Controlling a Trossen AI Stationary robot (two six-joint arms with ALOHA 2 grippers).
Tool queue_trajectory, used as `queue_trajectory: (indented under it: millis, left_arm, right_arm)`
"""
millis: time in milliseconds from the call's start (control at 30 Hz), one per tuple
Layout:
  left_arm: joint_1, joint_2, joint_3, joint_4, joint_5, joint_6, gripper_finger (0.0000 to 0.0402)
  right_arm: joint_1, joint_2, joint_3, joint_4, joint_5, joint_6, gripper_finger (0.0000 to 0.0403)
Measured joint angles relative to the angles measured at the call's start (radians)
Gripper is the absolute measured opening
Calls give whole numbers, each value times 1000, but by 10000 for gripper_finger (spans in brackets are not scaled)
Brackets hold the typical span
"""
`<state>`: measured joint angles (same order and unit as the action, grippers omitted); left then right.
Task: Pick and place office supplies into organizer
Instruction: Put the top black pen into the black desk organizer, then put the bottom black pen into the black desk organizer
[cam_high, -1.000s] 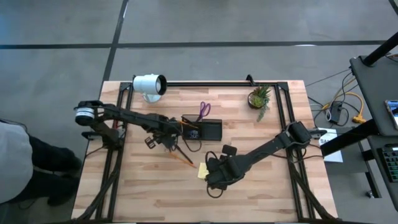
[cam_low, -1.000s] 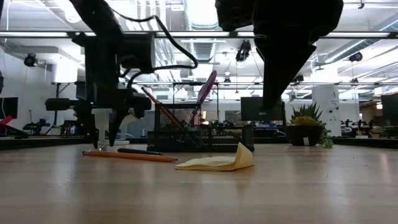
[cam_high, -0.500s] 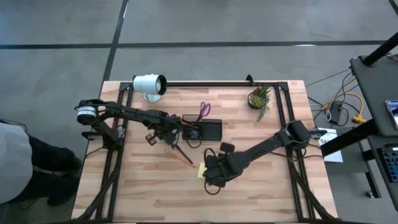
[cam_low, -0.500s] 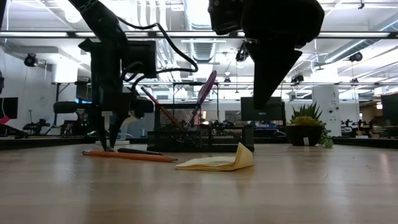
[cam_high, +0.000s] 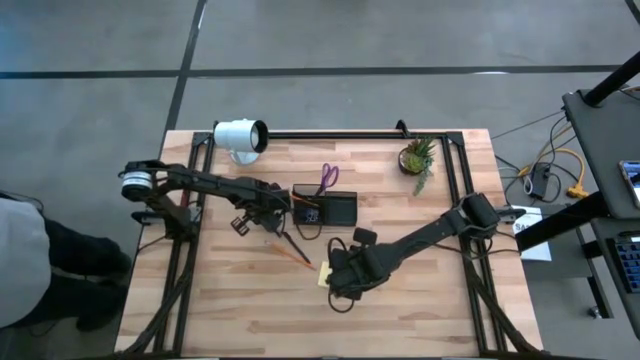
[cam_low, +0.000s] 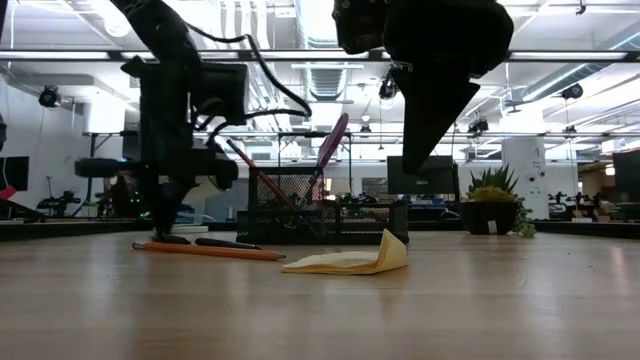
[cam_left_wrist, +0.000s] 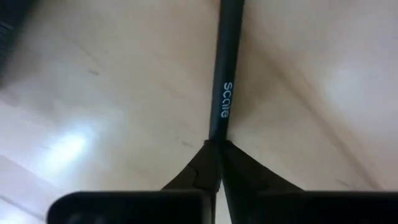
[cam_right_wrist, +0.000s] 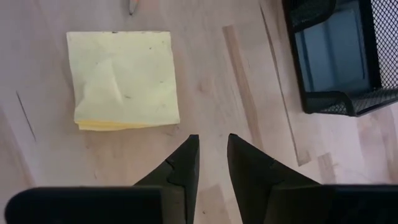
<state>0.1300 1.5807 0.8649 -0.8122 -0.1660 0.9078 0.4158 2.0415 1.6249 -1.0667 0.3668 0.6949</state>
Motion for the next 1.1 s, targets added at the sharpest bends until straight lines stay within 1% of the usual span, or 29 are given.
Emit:
queue_trajectory:
  millis: [100, 300, 400, 500, 567, 600, 633, 733, 767, 833, 900, 1033, 1100]
  left_arm:
    - [-25, -30, 32, -63, -9, -39, 3]
    - [-104, -114, 128, -174, -79, -114, 2]
    - [-128, -161, 155, -200, -80, -151, 1]
    - [-129, -177, 153, -220, -75, -202, 1]
    - [-129, -181, 146, -258, -30, -262, 1]
    - [-129, -182, 141, -262, 11, -302, 1]
    - [-132, -185, 139, -261, 74, -351, 1]
    - [-149, -212, 138, -206, 278, -531, 0]
    - [-157, -228, 134, -168, 299, -594, 0]
    - [-166, -266, 109, -79, 306, -713, 0]
    - [-166, -315, 64, 9, 304, -811, 0]
    - [-171, -426, -54, 125, 304, -976, 0]
    - [-177, -489, -120, 179, 303, -1038, 0]
  right_arm:
    - [-2, 0, 0, 1, 2, 0, 72]
    - [-2, 0, -2, 2, 26, 8, 72]
    - [-2, 0, -2, 3, 28, 9, 72]
    - [-1, 0, -2, 3, 28, 27, 72]
    - [3, 0, -2, 5, 20, 49, 73]
    - [6, 0, -2, 9, 16, 61, 73]
    - [8, 0, -2, 22, 2, 68, 72]
    - [9, 0, -2, 156, -60, 55, 70]
    - [1, 2, -2, 220, -73, 44, 69]
    - [-24, 2, -2, 339, -90, 38, 68]
    - [-62, 2, -3, 397, -107, 63, 68]
    - [-124, 4, -10, 406, -102, 78, 68]
    - [-146, 15, -9, 436, -136, 58, 68]
